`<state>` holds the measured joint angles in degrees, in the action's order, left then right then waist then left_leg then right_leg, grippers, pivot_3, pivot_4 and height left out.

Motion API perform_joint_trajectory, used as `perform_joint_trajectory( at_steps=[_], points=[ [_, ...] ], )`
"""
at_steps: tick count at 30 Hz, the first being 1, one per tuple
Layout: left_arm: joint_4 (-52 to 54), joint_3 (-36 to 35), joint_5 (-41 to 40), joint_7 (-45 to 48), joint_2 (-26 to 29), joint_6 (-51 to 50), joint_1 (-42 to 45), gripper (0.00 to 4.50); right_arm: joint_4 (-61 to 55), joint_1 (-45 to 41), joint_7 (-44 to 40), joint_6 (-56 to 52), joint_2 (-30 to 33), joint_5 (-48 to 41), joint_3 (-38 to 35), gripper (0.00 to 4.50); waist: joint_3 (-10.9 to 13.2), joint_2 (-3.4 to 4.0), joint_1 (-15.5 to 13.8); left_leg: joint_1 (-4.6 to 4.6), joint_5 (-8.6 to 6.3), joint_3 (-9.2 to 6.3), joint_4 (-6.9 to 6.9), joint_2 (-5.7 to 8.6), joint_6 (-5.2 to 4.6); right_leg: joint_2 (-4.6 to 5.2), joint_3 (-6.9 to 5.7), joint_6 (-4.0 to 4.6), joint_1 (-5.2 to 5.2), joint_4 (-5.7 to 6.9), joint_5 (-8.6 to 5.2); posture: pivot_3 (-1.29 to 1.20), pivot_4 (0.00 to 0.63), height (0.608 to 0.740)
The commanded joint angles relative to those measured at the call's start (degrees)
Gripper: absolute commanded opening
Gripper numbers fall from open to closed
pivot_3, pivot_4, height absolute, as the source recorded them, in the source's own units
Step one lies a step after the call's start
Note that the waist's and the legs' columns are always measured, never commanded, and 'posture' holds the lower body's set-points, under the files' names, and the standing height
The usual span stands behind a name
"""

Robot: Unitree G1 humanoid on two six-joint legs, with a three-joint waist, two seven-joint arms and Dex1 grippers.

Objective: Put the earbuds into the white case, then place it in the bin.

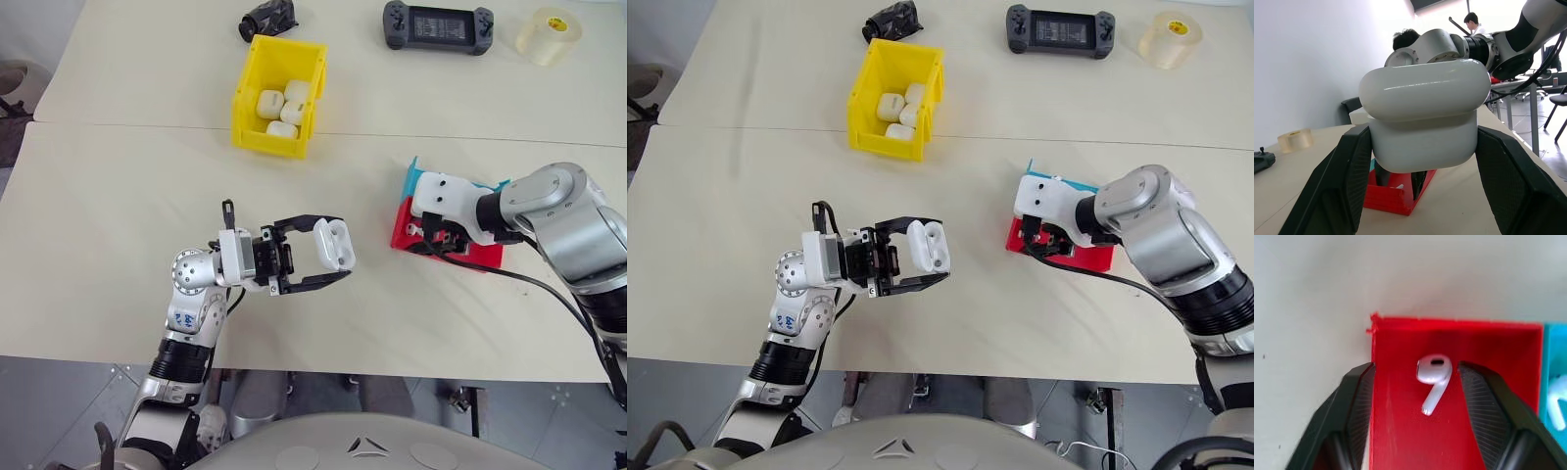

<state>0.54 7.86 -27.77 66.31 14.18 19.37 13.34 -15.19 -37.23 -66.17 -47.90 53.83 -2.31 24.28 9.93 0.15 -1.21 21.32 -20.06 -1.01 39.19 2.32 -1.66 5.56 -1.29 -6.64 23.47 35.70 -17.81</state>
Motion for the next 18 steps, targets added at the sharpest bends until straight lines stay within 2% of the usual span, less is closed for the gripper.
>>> perform_joint_trajectory(
  at_steps=[1, 8, 12, 18],
  points=[
    [3.0, 0.0, -0.1, -0.7, 0.2, 0.2, 0.0, 2.86, 0.0, -1.1, 0.6, -0.3, -0.3, 0.7, -0.4, 2.91, 0.0, 0.0, 0.0, 0.0, 0.0, 0.0, 0.0, 0.0, 0.0, 0.0, 0.0, 0.0, 0.0, 0.0, 0.0, 0.0, 0.15, 0.74],
    [3.2, 0.0, -0.1, -0.9, 0.3, 0.1, 0.2, 2.86, 0.2, -0.8, 1.6, -0.8, -1.2, 1.1, -0.1, 2.91, 0.0, 0.0, 0.0, 0.0, 0.0, 0.0, 0.0, 0.0, 0.0, 0.0, 0.0, 0.0, -0.01, 0.0, 0.0, 0.0, 0.15, 0.74],
    [3.2, -0.1, -0.1, -0.9, 0.4, 0.0, 0.5, 2.86, 0.6, -0.7, 2.5, -0.6, -1.0, 2.2, 0.2, 2.02, 0.0, 0.0, 0.0, -0.01, 0.0, 0.0, 0.0, 0.0, 0.0, 0.0, 0.0, 0.0, -0.01, 0.01, 0.0, 0.0, 0.15, 0.74],
    [3.2, -0.1, -0.2, -0.8, 0.4, -0.2, 0.6, 2.86, -0.1, 0.0, 1.9, -0.7, -0.3, 2.2, 0.3, 2.02, 0.0, 0.0, 0.0, -0.01, 0.0, 0.0, 0.0, 0.0, 0.0, 0.0, 0.0, 0.0, -0.01, 0.01, 0.0, 0.0, 0.15, 0.74]
  ],
)
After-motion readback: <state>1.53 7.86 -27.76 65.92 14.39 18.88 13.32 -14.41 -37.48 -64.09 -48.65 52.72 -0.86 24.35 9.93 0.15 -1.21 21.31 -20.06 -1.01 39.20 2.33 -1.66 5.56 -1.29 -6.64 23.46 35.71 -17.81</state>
